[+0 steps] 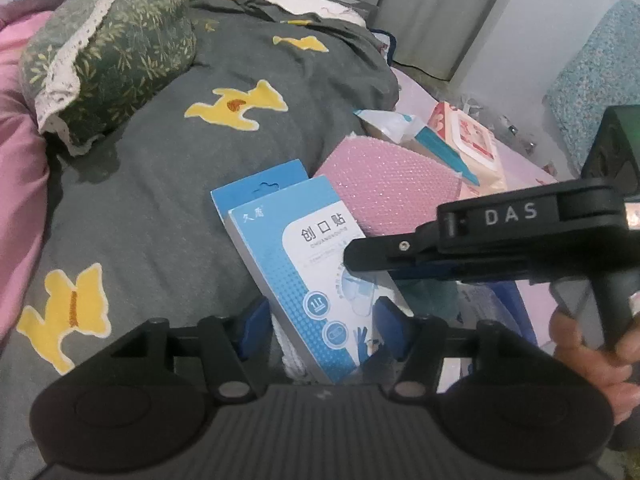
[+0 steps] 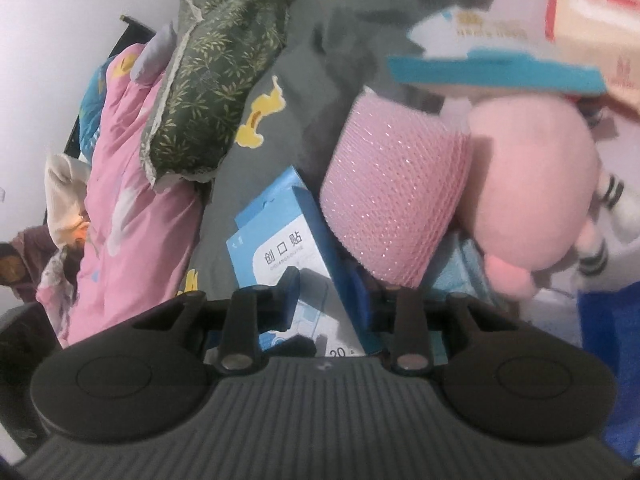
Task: Organize soft objects
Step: 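Reach the right tool to the blue-and-white bandage box and close on it, then carry the bandage box into the cardboard box and open the right tool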
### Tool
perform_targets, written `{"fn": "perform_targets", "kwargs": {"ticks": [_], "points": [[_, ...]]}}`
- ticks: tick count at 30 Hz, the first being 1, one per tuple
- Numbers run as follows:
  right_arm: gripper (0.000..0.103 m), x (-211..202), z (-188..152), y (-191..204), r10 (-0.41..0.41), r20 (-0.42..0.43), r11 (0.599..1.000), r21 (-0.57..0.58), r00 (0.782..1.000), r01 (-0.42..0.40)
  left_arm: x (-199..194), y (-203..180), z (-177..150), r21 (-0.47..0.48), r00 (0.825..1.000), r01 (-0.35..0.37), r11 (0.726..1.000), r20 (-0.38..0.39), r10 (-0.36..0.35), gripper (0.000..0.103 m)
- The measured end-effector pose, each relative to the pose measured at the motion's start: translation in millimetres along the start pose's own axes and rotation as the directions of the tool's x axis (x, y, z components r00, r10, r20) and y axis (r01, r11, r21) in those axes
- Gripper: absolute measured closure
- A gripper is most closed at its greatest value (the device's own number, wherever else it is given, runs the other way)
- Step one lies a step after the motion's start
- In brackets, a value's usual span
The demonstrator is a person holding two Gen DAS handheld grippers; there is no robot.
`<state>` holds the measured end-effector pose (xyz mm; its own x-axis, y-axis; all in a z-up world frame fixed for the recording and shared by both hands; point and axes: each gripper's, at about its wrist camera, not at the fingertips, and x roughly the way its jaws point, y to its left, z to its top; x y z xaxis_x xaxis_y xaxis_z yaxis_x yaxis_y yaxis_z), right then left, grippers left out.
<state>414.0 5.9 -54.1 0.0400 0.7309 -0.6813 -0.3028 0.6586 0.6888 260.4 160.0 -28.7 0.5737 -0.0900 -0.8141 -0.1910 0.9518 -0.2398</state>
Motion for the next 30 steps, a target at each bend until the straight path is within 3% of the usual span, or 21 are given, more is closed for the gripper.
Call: {"fn": "perform_targets", "kwargs": {"ticks": [10,19,24,30], "points": [[0.077,-55,-10,31,0.076,0.068,0.997,-0.036,0.995,-0.074,-71,-32,2,0.08,0.99,-0.016,0.997,0.143,0.005,0.044],[0.077,-171,-61,20,0.122,0.198,0.992,-0.036,0.973,-0.117,-125,-116,-22,0.212,0.968,0.042,0.976,0.232,-0.092,0.044],[0.077,-253,-110,-19,0.098,0.307,0.994,0.011,0.946,-0.107,-135,-190,-42,0.343,0.951,0.135,0.929,0.219,-0.219,0.043],[0.077,-358,-180,-88,-0.017,0.456,0.989,0.141,0.89,-0.054,-115,-290,-67,0.49,0.92,0.278,0.826,0.113,-0.376,0.042]]}}
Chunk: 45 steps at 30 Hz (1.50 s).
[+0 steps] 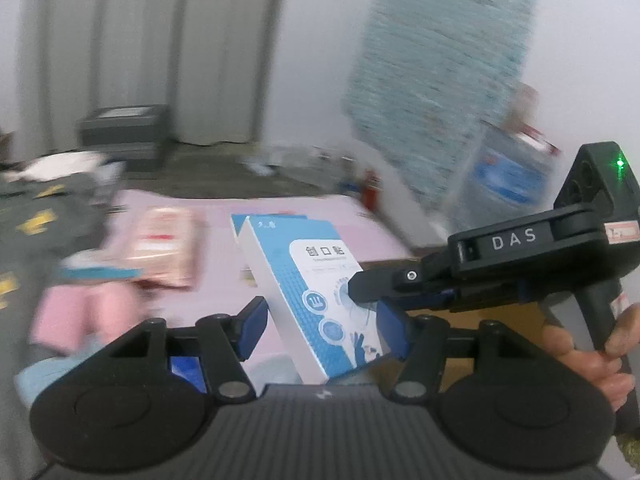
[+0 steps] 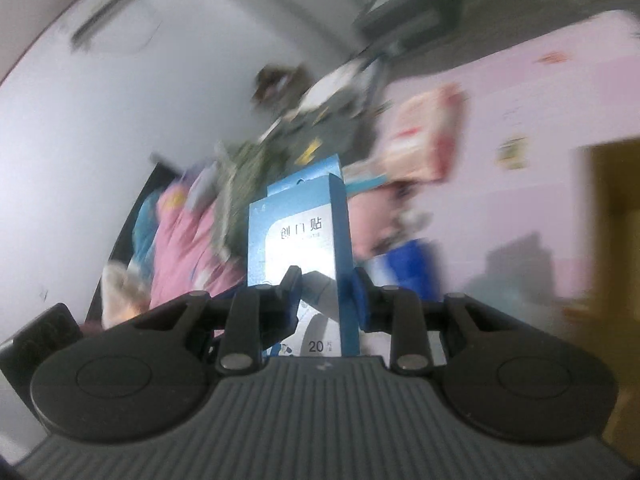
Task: Organize soft objects
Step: 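Carry the bandage box into the cardboard box and open the right tool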
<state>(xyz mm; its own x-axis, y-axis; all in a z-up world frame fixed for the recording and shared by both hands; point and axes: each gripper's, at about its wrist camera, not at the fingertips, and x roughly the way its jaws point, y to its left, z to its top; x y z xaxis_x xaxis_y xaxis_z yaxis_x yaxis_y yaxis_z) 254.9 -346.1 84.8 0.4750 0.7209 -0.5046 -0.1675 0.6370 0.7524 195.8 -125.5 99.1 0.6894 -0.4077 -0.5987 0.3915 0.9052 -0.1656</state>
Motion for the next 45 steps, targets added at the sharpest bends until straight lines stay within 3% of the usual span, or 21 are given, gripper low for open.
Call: {"fn": "perform_targets", "kwargs": {"ticks": [4,8,12,16,19,22,26,33,38,45], "points": [[0.077,-67,-10,-55,-0.085,0.083,0.992,0.096,0.993,0.077,46,-50,5,0.058,0.994,0.094,0.994,-0.07,-0.09,0.042],[0.077,-103,-18,-105,-0.153,0.112,0.974,0.186,0.982,0.13,96,-90,4,0.102,0.98,0.141,0.985,-0.158,-0.123,0.042],[0.076,-111,-17,-153,-0.204,0.115,0.952,0.253,0.972,0.171,143,-112,0,0.124,0.965,0.144,0.982,-0.239,-0.111,0.041],[0.076,-87,-18,-191,-0.27,0.081,0.925,0.297,0.959,0.236,178,-116,-12,0.167,0.954,0.1,0.981,-0.297,-0.047,0.04],[0.076,-76,-23,-213,-0.325,0.037,0.906,0.298,0.945,0.3,174,-112,-15,0.166,0.956,0.111,0.98,-0.289,-0.059,0.033],[0.076,-71,-30,-226,-0.342,0.006,0.894,0.311,0.94,0.324,153,-104,-12,0.153,0.961,0.139,0.978,-0.261,-0.095,0.025],[0.076,-69,-37,-233,-0.379,-0.033,0.878,0.303,0.925,0.37,122,-87,-7,0.146,0.972,0.127,0.981,-0.218,-0.093,0.016],[0.076,-21,-23,-232,-0.436,-0.094,0.853,0.275,0.895,0.444,87,-38,-16,0.071,0.978,0.052,0.996,-0.208,-0.036,0.013],[0.077,6,-18,-219,-0.452,-0.072,0.862,0.222,0.889,0.456,67,2,-33,0.011,0.978,-0.009,1.0,-0.207,0.011,0.013],[0.077,18,-22,-211,-0.424,-0.064,0.876,0.223,0.903,0.428,40,37,-53,-0.019,0.981,-0.073,0.997,-0.183,0.068,0.013]]}}
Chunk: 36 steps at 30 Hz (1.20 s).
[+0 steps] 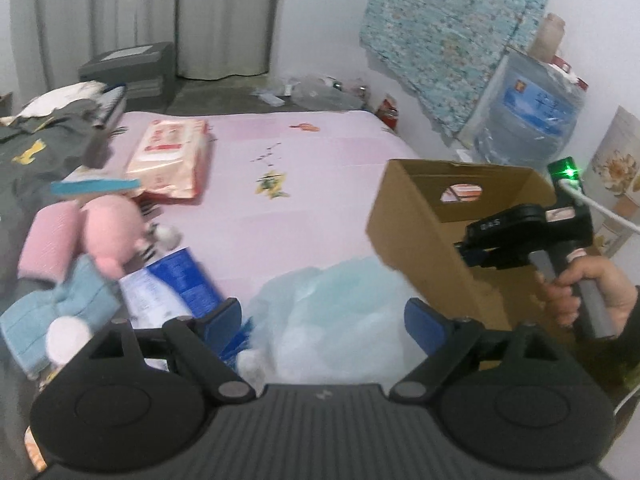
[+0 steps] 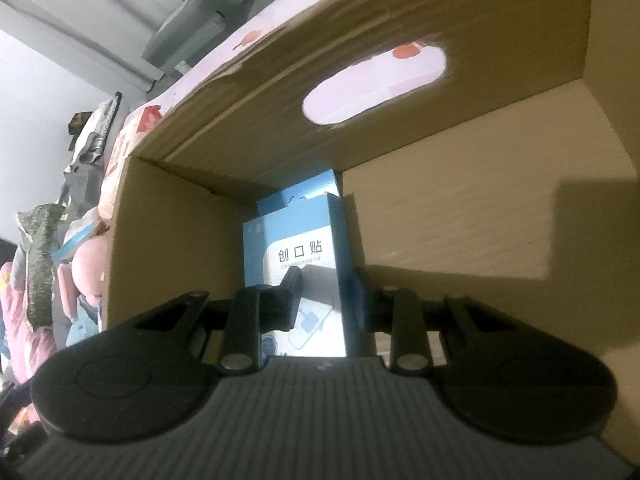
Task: Organize soft objects
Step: 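Carry the bandage box into the cardboard box and open the right tool, then grasp the white cotton pad packet with the right tool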
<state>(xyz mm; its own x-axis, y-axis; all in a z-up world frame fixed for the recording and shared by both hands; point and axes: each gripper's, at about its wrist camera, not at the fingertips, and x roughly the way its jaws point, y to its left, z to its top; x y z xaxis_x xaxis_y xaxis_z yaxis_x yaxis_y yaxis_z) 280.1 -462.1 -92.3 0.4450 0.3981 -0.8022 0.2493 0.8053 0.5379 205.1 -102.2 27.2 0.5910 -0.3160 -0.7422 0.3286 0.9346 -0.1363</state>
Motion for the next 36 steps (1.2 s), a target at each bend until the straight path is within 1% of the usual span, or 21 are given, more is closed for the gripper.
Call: {"fn": "perform_targets", "kwargs": {"ticks": [3,5,7,8,10,14,17,20,23,26,27,29,30,33,35,36], "points": [[0.075,-7,-5,7,0.005,0.005,1.0,-0.025,1.0,-0.005,-9,13,-8,-0.016,1.0,-0.008,1.0,0.018,0.009,0.013],[0.075,-11,-1,7,0.0,0.01,0.999,-0.035,1.0,0.001,-15,22,-13,-0.023,0.999,-0.022,0.999,0.033,0.023,0.013],[0.069,-18,-1,12,-0.011,0.026,0.999,-0.037,1.0,0.012,-23,31,-17,-0.026,0.998,-0.04,0.999,0.049,0.041,0.013],[0.068,-22,0,17,-0.019,0.043,0.999,-0.038,0.999,0.021,-27,36,-19,-0.031,0.997,-0.05,0.998,0.057,0.052,0.013],[0.06,-37,1,24,-0.03,0.088,0.998,-0.047,0.996,0.034,-37,47,-21,-0.039,0.994,-0.069,0.997,0.077,0.072,0.013],[0.056,-74,6,53,-0.024,0.191,0.995,-0.087,0.981,0.042,-54,73,-20,-0.073,0.987,-0.107,0.992,0.11,0.114,0.013],[0.053,-95,10,87,0.036,0.227,0.992,-0.125,0.973,-0.007,-64,97,-13,-0.106,0.98,-0.136,0.985,0.134,0.149,0.013],[0.052,-93,18,133,0.144,0.193,0.98,-0.164,0.971,-0.113,-69,122,1,-0.142,0.972,-0.155,0.978,0.154,0.177,0.013],[0.052,-69,32,189,0.238,0.108,0.958,-0.191,0.965,-0.215,-66,152,23,-0.191,0.971,-0.162,0.968,0.145,0.191,0.014],[0.052,-24,44,246,0.286,0.006,0.939,-0.2,0.958,-0.279,-56,183,50,-0.245,0.976,-0.152,0.958,0.118,0.184,0.015],[0.052,-4,48,265,0.285,-0.029,0.937,-0.205,0.958,-0.285,-50,192,59,-0.259,0.978,-0.147,0.955,0.106,0.179,0.015],[0.052,30,52,299,0.273,-0.086,0.935,-0.21,0.958,-0.285,-35,212,76,-0.305,0.983,-0.138,0.942,0.076,0.169,0.02],[0.052,53,56,315,0.265,-0.114,0.938,-0.201,0.957,-0.284,-25,221,85,-0.321,0.986,-0.129,0.938,0.06,0.156,0.02],[0.052,109,64,345,0.251,-0.178,0.946,-0.162,0.952,-0.28,8,250,108,-0.386,0.994,-0.107,0.916,-0.007,0.113,0.03],[0.052,140,66,359,0.242,-0.193,0.952,-0.141,0.951,-0.271,34,268,119,-0.429,0.995,-0.099,0.898,-0.059,0.082,0.036],[0.052,157,71,365,0.238,-0.197,0.957,-0.122,0.951,-0.264,47,275,123,-0.447,0.994,-0.104,0.888,-0.085,0.073,0.036]]}}
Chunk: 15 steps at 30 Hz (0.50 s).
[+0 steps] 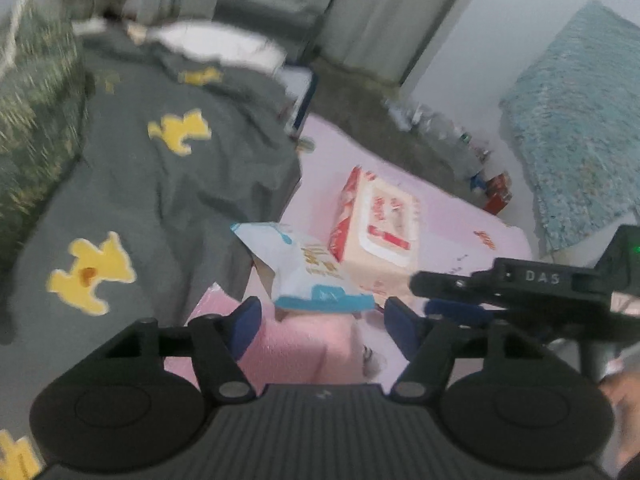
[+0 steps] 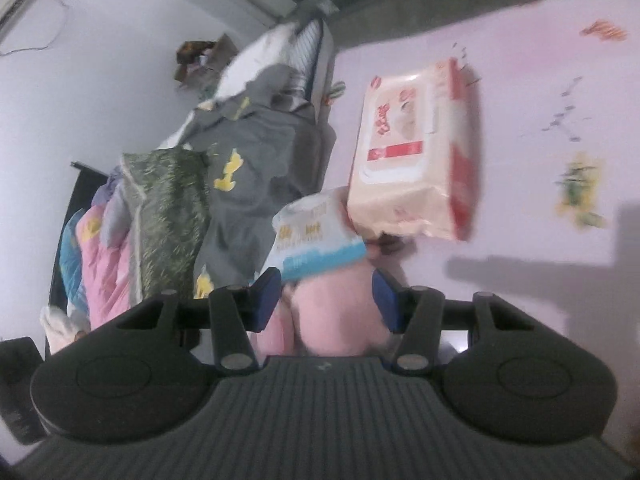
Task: Organize soft objects
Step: 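Grasp the white cotton pad packet with the right tool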
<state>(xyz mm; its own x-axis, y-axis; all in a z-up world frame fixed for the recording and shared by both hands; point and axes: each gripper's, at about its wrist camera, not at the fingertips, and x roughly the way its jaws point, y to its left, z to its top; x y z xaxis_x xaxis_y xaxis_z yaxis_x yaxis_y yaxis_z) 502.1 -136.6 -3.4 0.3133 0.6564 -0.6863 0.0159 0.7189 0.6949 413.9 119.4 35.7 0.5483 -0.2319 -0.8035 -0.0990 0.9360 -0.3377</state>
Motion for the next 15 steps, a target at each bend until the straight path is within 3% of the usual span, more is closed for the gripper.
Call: {"fn": "perform_targets", "kwargs": {"ticks": [5,13,15], "points": [[0.052,55,22,-16,-0.003,-0.055,0.994,0.11,0.998,0.009,49,12,25,-0.052,0.996,-0.053,0.997,-0.068,0.049,0.04],[0.052,93,31,-36,0.017,-0.109,0.978,0.206,0.994,0.006,94,31,43,-0.18,0.989,-0.027,0.983,-0.15,0.0,0.04],[0.052,102,31,-41,0.044,-0.123,0.972,0.236,0.991,-0.014,102,36,44,-0.214,0.988,-0.037,0.976,-0.157,0.003,0.046]]}}
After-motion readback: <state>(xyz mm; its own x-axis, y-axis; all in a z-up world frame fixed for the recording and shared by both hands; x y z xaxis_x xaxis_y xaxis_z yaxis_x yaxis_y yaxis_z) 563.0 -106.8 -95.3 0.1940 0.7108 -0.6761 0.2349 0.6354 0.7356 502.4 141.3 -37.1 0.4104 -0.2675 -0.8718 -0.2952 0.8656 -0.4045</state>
